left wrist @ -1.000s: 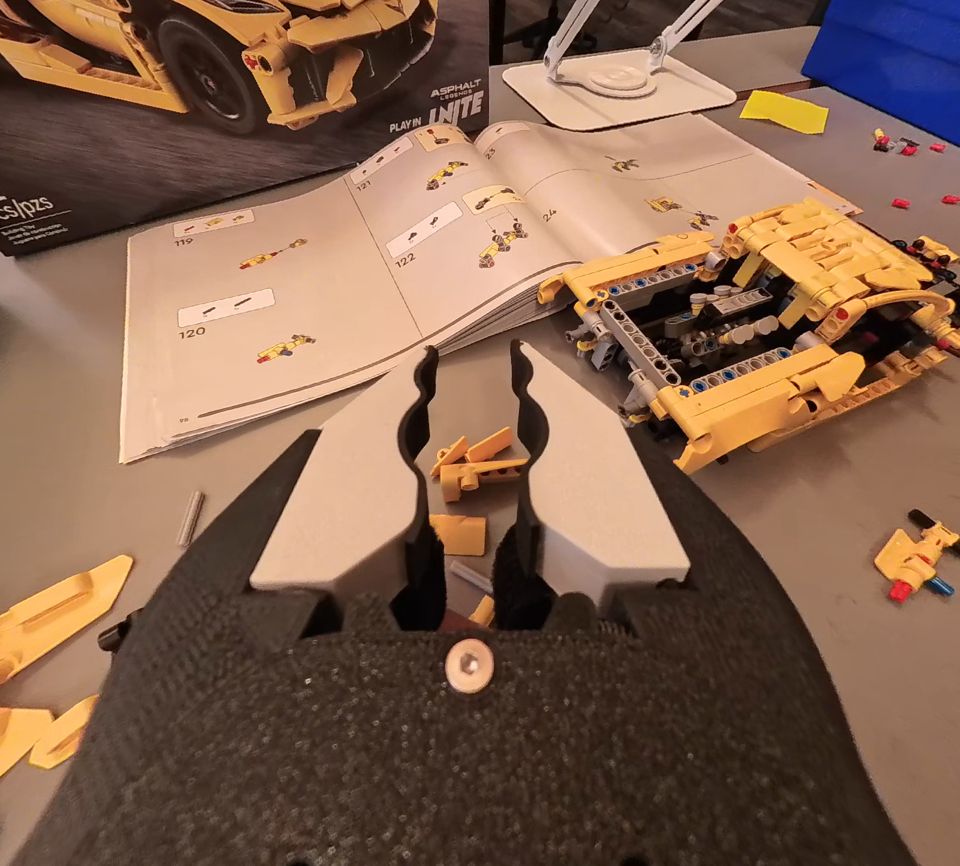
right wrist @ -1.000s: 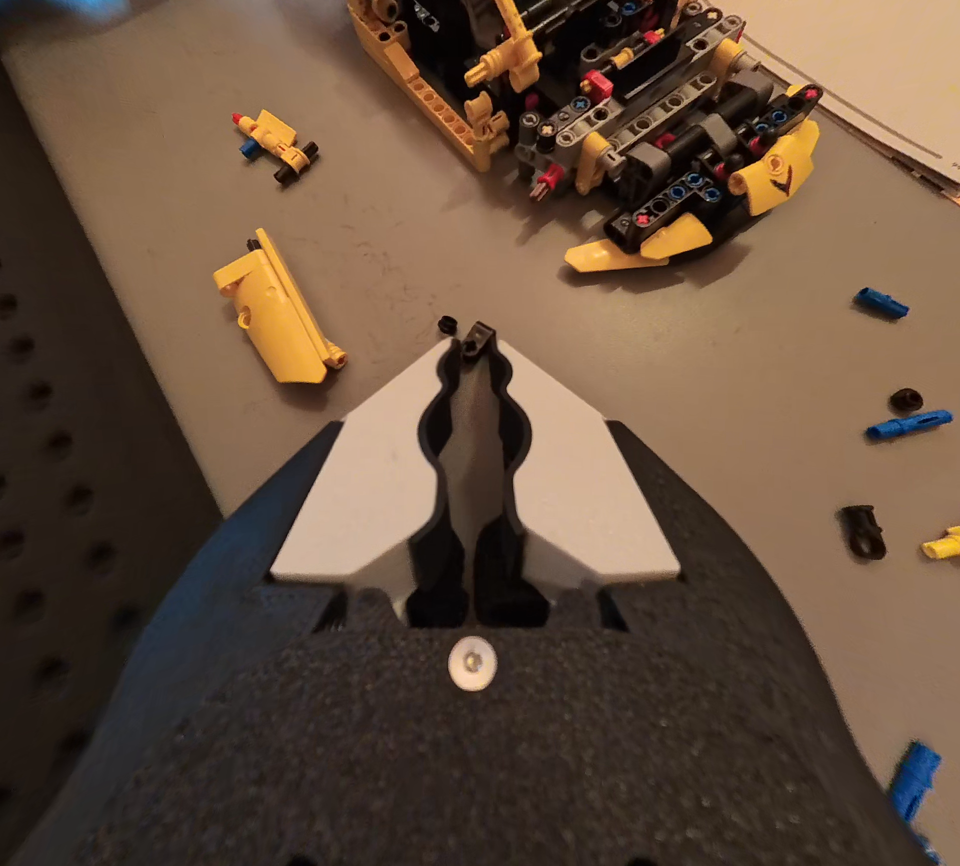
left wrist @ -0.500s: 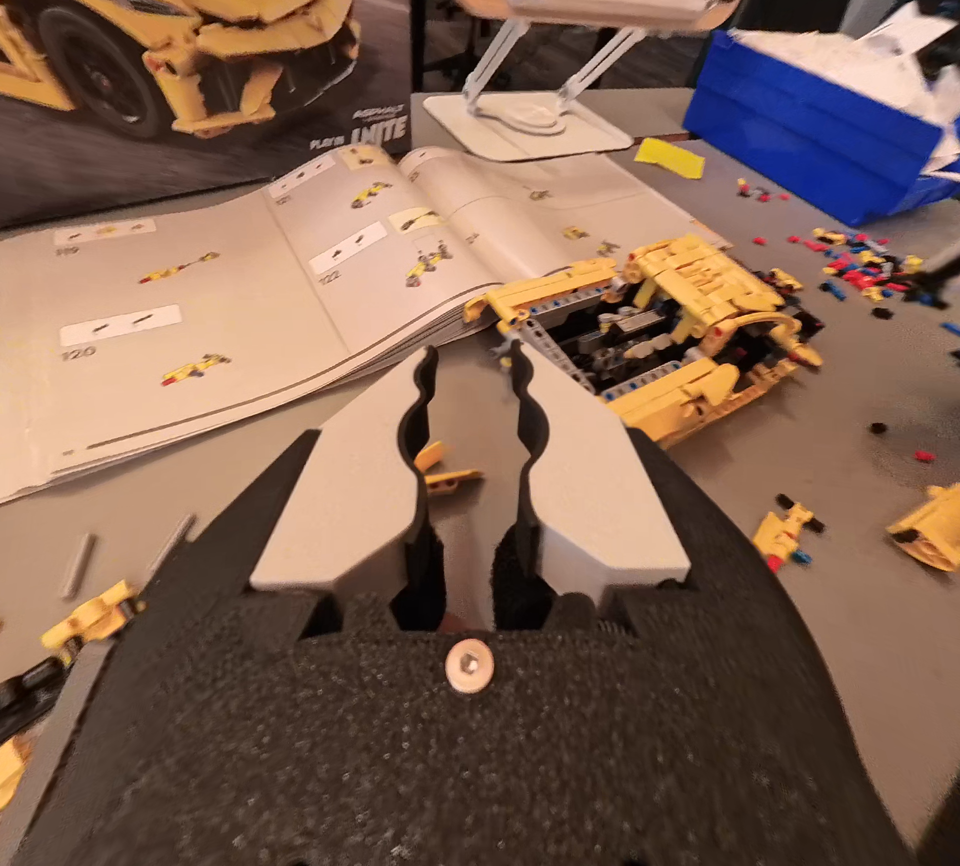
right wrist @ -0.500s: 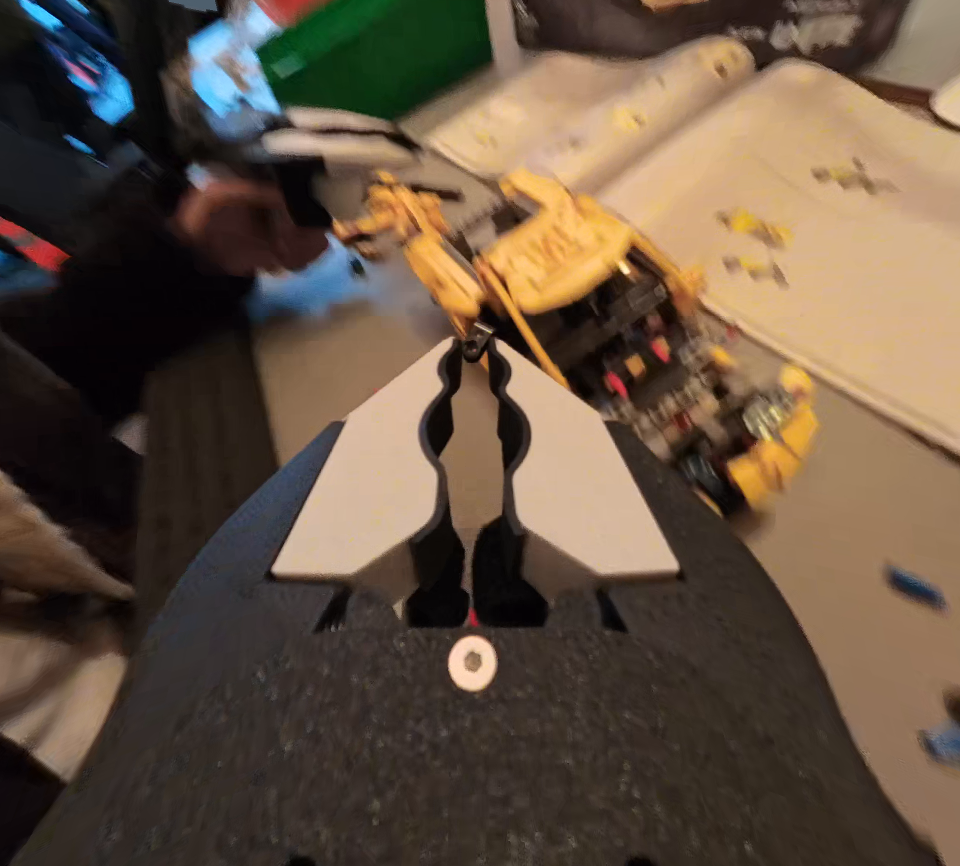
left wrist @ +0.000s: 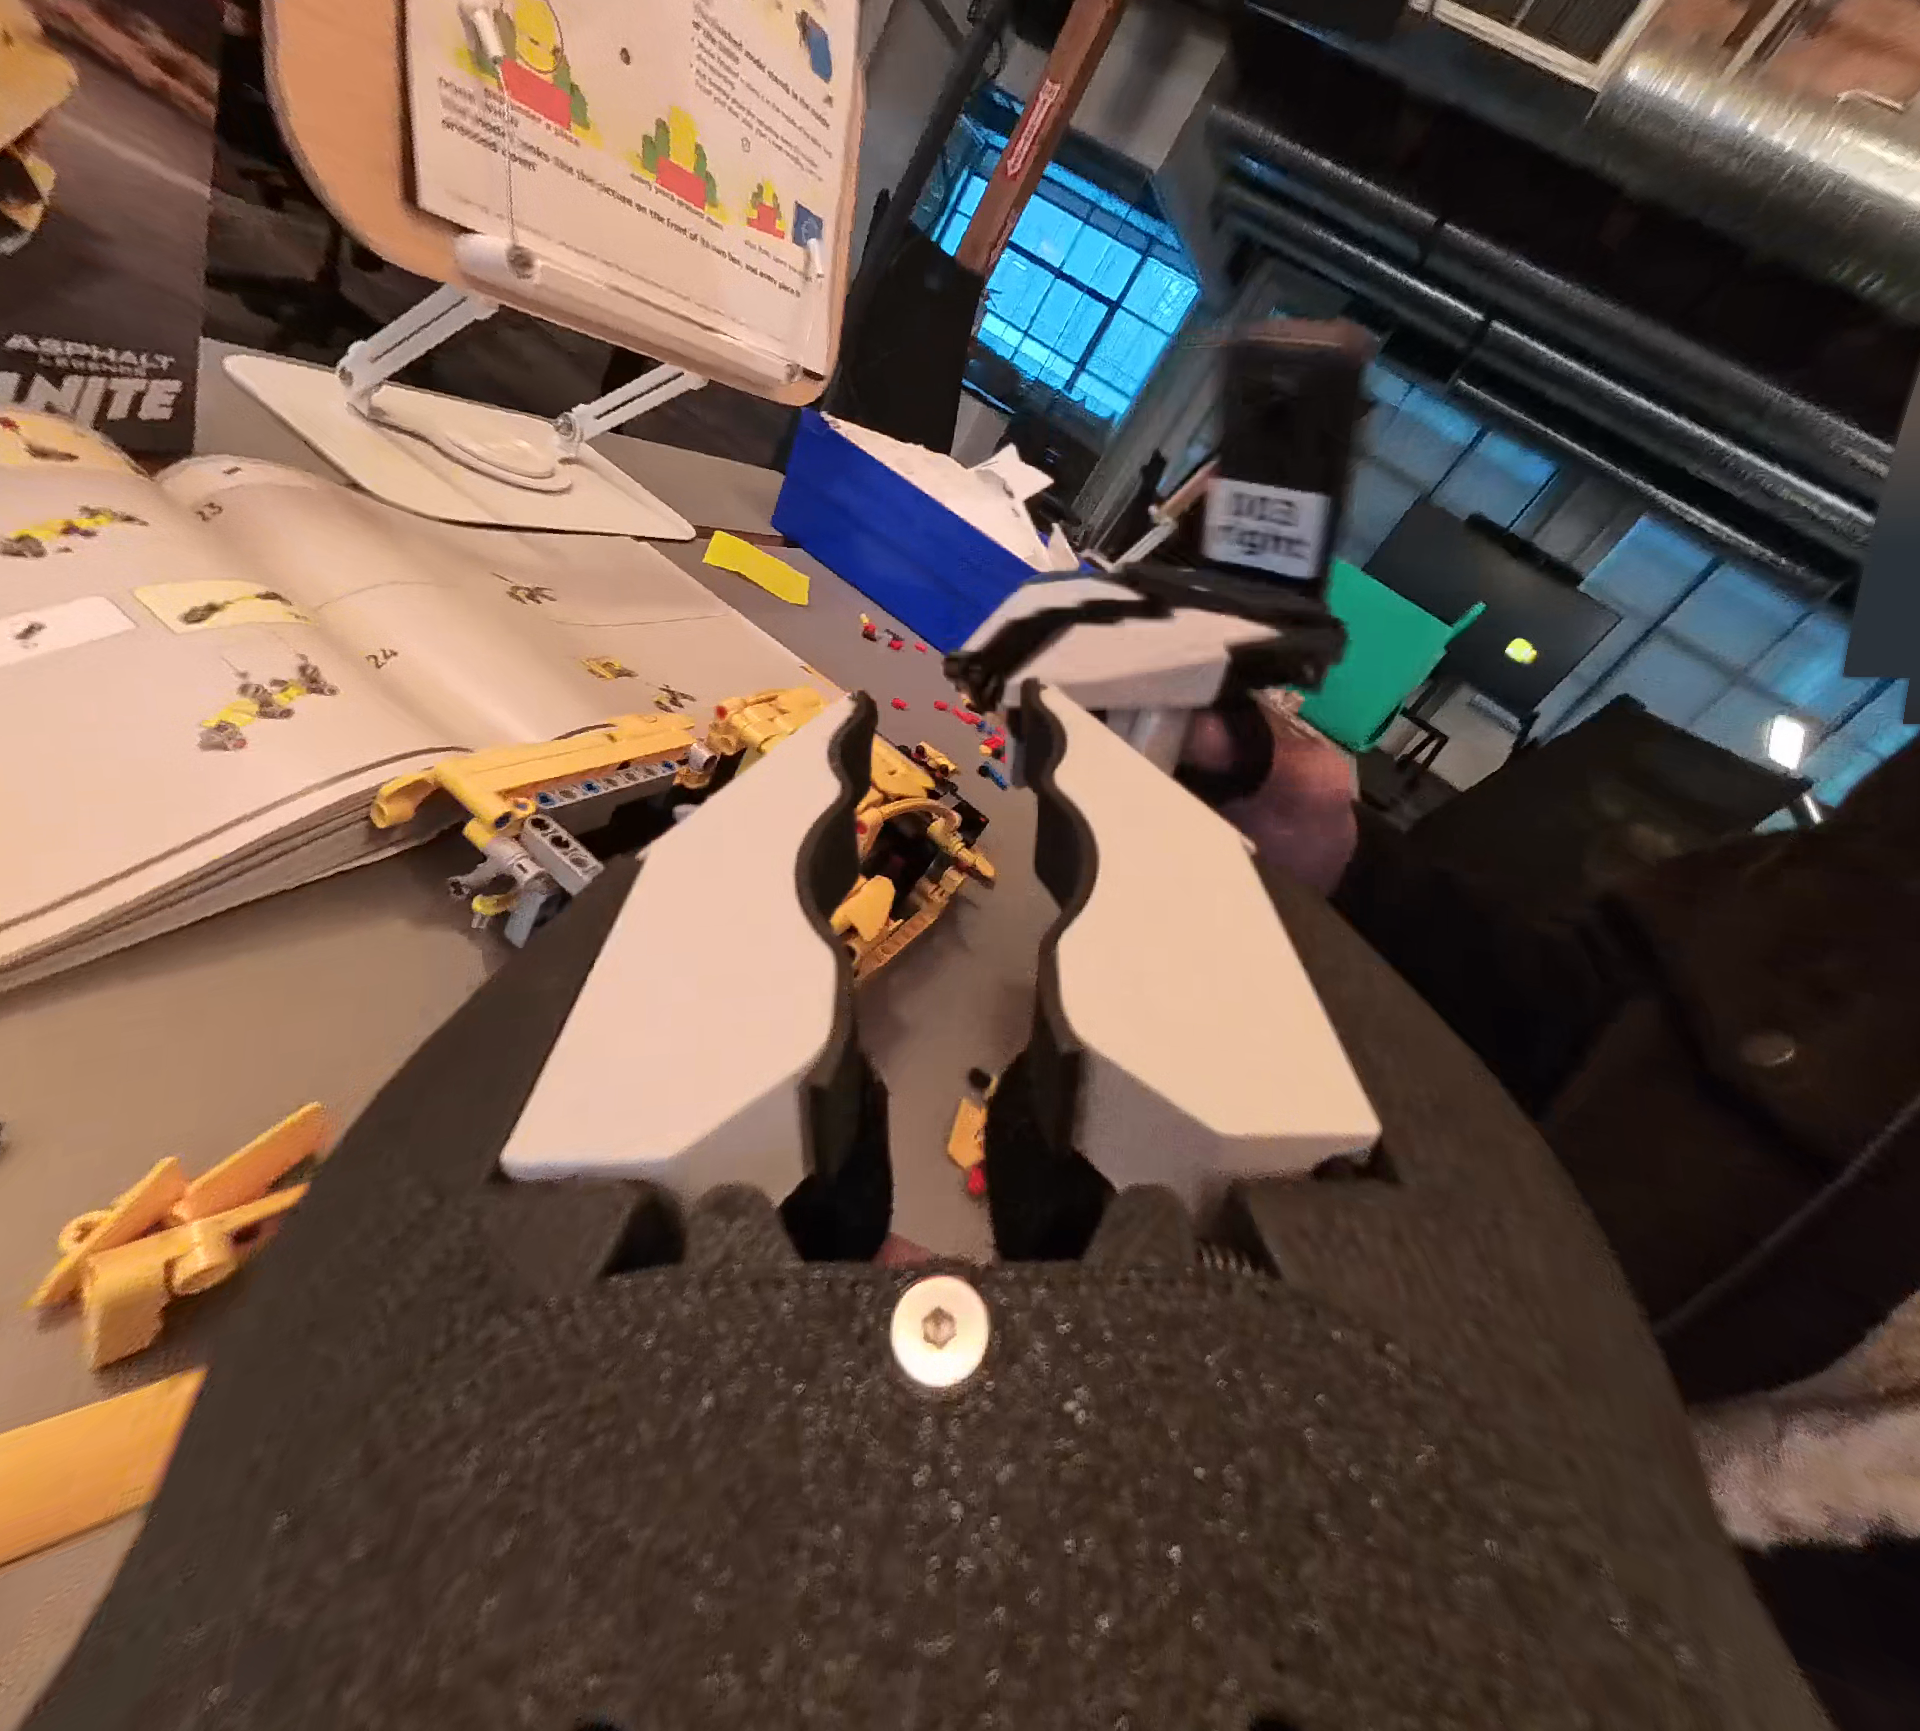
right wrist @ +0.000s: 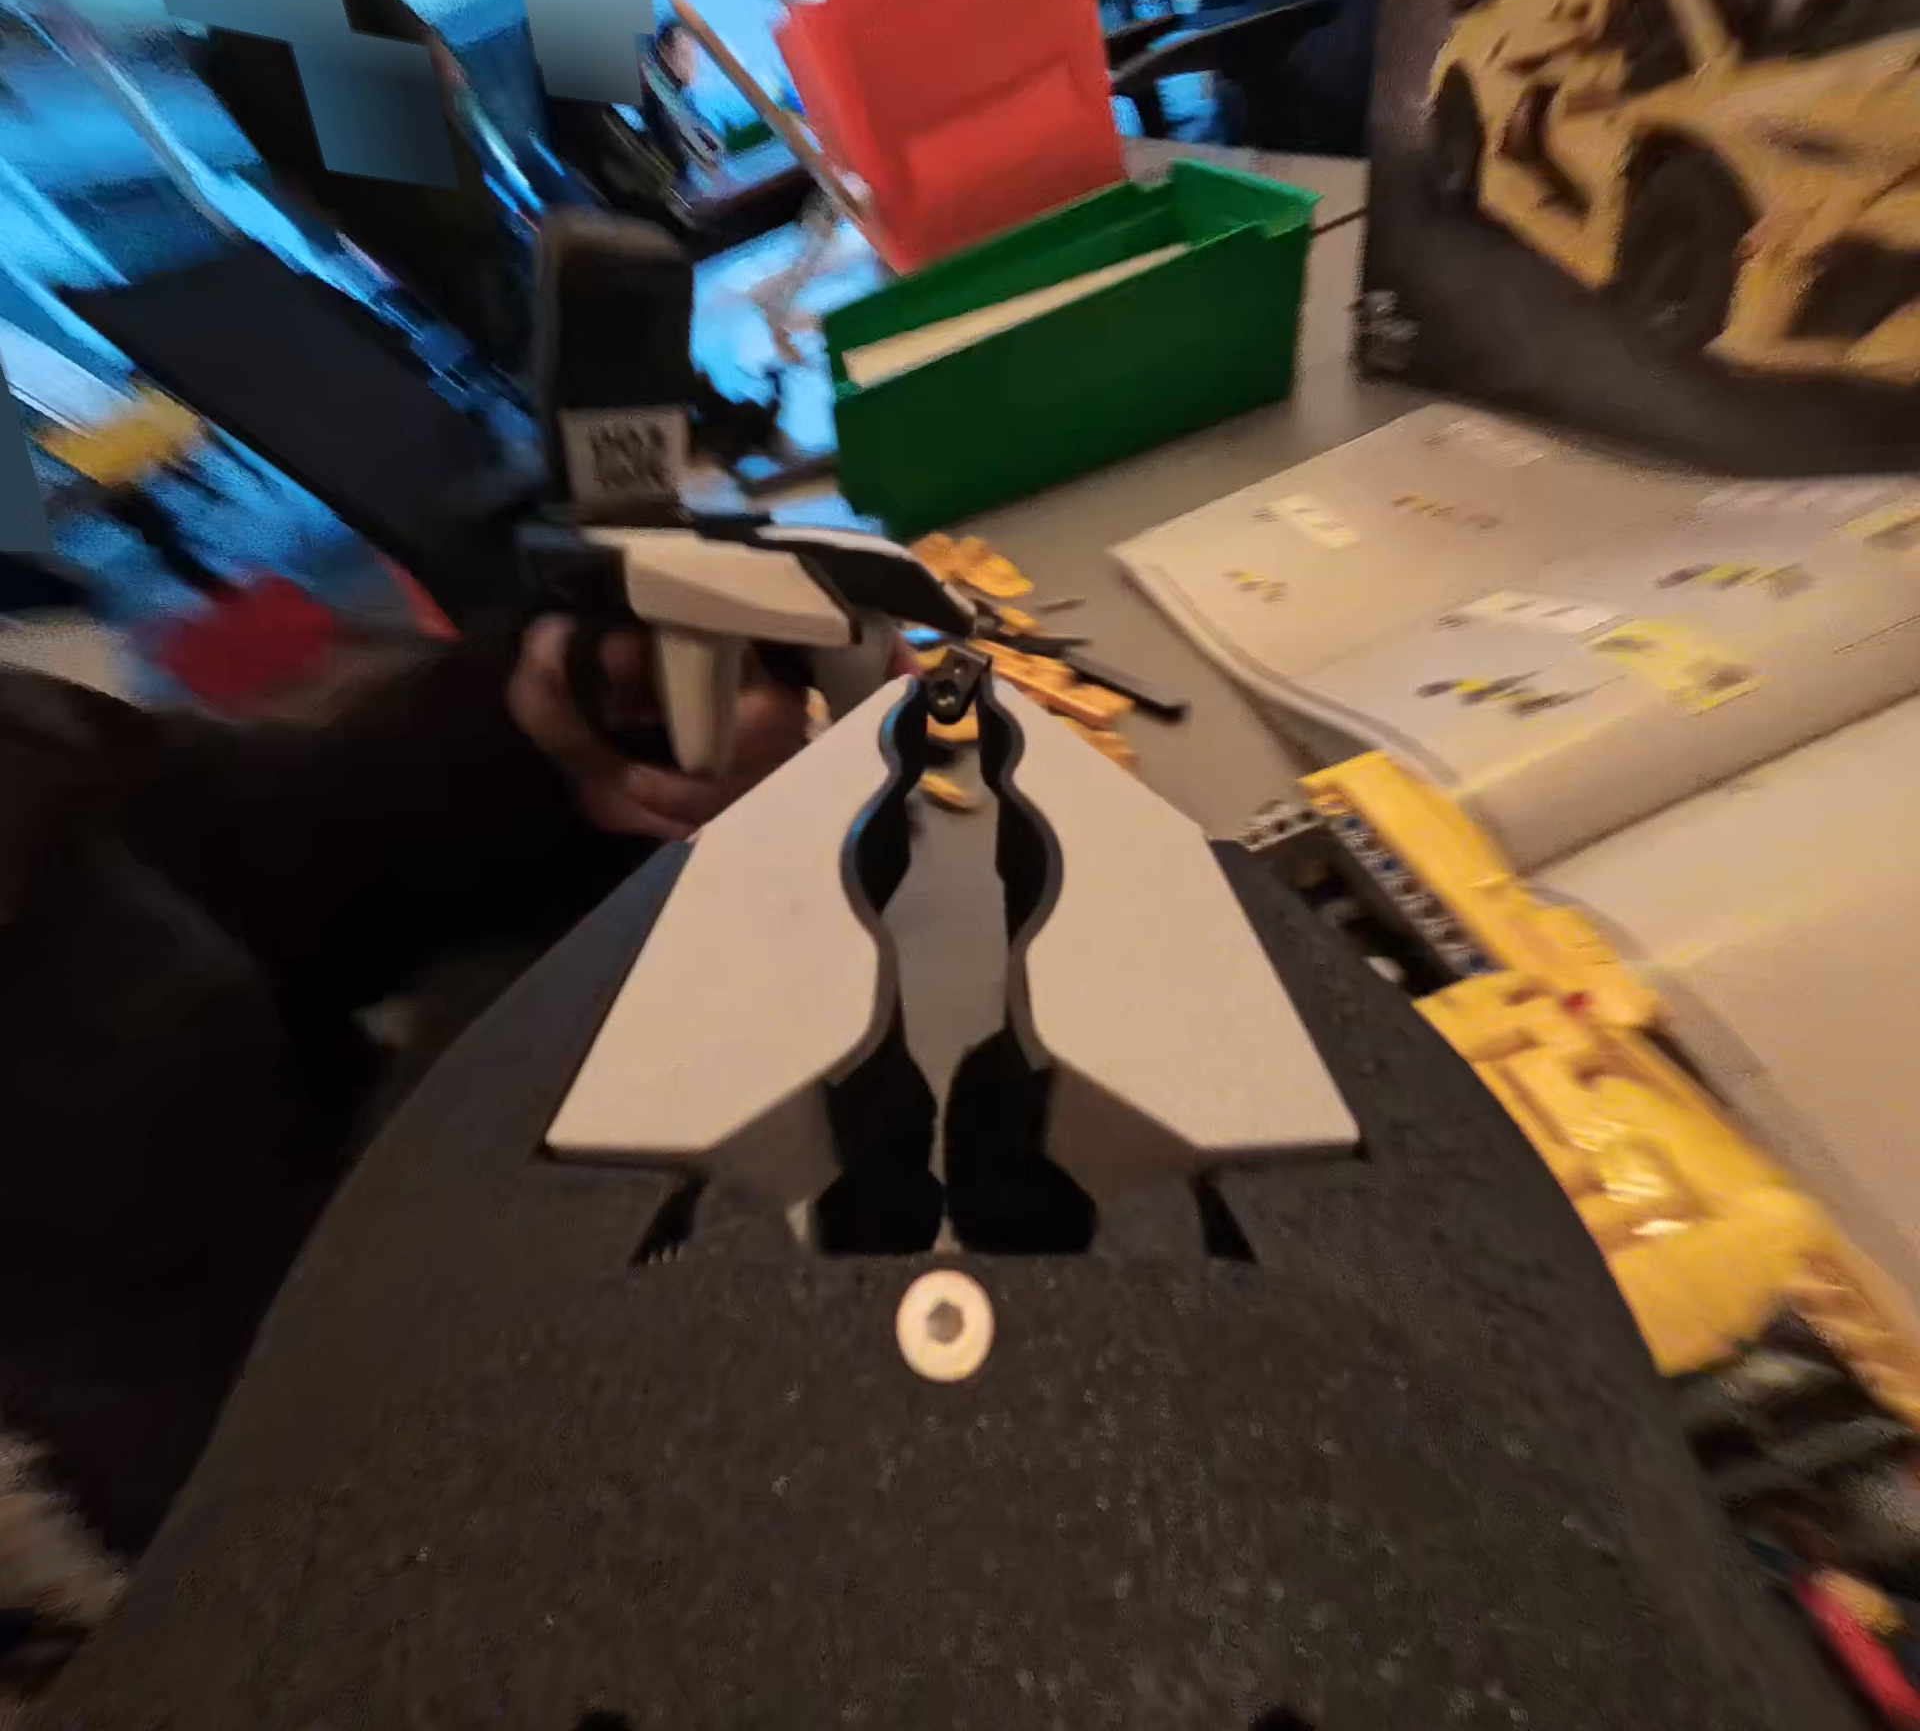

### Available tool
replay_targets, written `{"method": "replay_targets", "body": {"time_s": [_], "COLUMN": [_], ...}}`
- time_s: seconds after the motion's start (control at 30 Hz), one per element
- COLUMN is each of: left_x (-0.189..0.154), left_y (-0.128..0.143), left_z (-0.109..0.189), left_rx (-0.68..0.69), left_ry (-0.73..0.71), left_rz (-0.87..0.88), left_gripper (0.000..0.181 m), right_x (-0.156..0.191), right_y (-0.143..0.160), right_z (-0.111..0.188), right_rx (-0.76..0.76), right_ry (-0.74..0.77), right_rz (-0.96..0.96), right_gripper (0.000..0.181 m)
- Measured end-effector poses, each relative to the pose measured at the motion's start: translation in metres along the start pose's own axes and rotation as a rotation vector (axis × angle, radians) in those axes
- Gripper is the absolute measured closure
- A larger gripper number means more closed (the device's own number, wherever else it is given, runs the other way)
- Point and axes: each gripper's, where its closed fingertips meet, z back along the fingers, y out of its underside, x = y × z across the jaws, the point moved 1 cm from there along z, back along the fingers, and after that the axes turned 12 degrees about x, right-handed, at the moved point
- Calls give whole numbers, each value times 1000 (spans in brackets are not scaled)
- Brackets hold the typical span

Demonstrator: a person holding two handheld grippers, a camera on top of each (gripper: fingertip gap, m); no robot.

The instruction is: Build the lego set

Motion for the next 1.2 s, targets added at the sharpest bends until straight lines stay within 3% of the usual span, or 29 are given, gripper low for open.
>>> {"method": "replay_targets", "body": {"time_s": [0.23, 0.43, 0.67, 0.9, 1.07, 1.2], "left_x": [5, 3, -7, -12, -22, -25], "left_y": [13, 16, 13, 15, 4, -10], "left_z": [-10, -13, -10, -9, 3, 17], "left_rx": [65, 82, 68, 94, 22, -72], "left_ry": [38, 95, 171, 183, 326, 455], "left_rz": [129, 184, 198, 141, 191, 265], "left_gripper": [156, 162, 174, 174, 174, 175], "right_x": [-4, 3, 12, 13, 27, 37], "right_y": [10, 9, 10, 11, 5, 2], "right_z": [-8, -8, -11, -6, 5, 10], "right_rx": [132, 153, 160, 168, 52, 9], "right_ry": [415, 551, 584, 590, 593, 441], "right_rz": [433, 628, 742, 820, 711, 578], "right_gripper": [173, 174, 173, 175, 176, 156]}}
